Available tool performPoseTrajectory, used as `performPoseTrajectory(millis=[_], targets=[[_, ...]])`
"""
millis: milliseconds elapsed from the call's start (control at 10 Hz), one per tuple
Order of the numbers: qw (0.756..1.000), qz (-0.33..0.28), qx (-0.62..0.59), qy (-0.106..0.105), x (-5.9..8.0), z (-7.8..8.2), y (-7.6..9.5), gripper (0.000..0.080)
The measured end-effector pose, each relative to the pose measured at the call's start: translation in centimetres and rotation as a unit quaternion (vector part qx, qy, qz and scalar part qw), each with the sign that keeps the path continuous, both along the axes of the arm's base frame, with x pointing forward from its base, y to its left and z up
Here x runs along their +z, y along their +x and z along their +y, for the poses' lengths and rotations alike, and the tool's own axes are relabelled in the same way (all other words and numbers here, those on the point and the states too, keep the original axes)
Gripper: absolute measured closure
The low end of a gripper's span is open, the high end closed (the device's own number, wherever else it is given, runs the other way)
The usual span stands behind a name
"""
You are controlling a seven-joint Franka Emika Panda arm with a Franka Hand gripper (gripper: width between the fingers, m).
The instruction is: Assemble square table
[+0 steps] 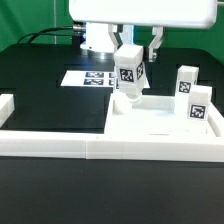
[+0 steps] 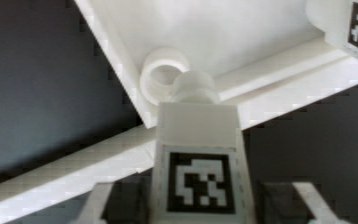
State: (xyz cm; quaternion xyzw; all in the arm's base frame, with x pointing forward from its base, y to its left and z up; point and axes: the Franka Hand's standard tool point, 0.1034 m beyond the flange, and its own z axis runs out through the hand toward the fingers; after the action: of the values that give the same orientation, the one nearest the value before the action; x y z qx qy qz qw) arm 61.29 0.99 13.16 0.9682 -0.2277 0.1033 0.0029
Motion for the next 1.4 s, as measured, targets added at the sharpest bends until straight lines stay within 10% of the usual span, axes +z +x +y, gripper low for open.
performPoseTrajectory(millis=[500,1400], targets=[[0.985,-0.167,0.030,-0.019,1.0,3.1,-1.3,0.0509],[0.989,-0.125,0.063,-0.045,-1.9,1.9,-2.5,0.0509]])
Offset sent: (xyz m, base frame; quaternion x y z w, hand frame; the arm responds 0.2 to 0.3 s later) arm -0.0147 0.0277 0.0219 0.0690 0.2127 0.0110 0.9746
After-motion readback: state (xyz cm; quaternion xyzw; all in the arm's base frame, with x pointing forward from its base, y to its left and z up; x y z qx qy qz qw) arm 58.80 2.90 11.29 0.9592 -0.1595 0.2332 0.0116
